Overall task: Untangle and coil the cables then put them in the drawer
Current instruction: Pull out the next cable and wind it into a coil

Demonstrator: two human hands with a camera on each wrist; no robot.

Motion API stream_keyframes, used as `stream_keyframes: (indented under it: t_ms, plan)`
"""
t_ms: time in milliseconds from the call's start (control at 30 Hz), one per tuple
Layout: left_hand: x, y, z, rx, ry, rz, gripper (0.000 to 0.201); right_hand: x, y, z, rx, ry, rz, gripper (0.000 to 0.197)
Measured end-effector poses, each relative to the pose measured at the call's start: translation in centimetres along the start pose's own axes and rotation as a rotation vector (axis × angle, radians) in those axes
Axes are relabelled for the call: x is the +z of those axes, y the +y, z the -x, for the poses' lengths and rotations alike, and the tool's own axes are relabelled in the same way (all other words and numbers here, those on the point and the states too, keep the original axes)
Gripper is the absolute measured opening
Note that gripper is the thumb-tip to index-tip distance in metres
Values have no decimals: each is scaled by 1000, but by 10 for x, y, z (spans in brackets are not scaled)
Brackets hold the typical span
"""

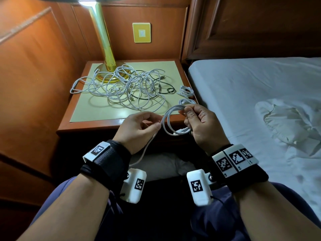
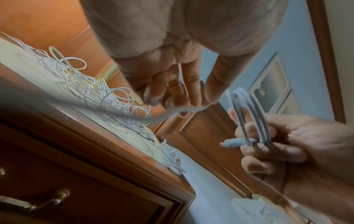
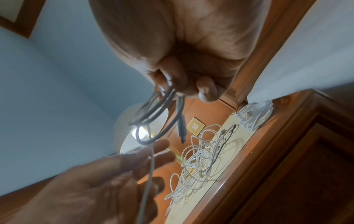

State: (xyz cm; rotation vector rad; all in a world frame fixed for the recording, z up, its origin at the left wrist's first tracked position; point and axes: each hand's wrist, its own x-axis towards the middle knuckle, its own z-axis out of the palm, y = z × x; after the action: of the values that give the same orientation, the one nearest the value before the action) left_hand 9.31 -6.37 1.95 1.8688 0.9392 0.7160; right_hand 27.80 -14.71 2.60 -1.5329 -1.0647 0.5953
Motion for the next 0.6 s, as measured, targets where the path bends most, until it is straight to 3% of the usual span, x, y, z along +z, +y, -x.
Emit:
stream_keyframes:
  t_ms: [67, 200, 300, 467, 600]
  plan:
    - [3, -2, 2, -41, -51, -32, 7, 1, 1, -1, 47, -15, -68, 23]
    - [3, -1, 0, -49, 56, -122, 21, 0, 5, -2, 71, -30, -117, 24]
    - [-1, -6, -2, -106, 98, -81, 11, 0, 4, -1, 70, -45, -117, 22]
    - [9, -3, 0, -251, 69, 338, 16, 7, 1, 5, 31, -122, -31, 16]
    - [10, 10, -1, -368, 11, 591, 51, 11, 1, 9, 0, -140, 23, 16]
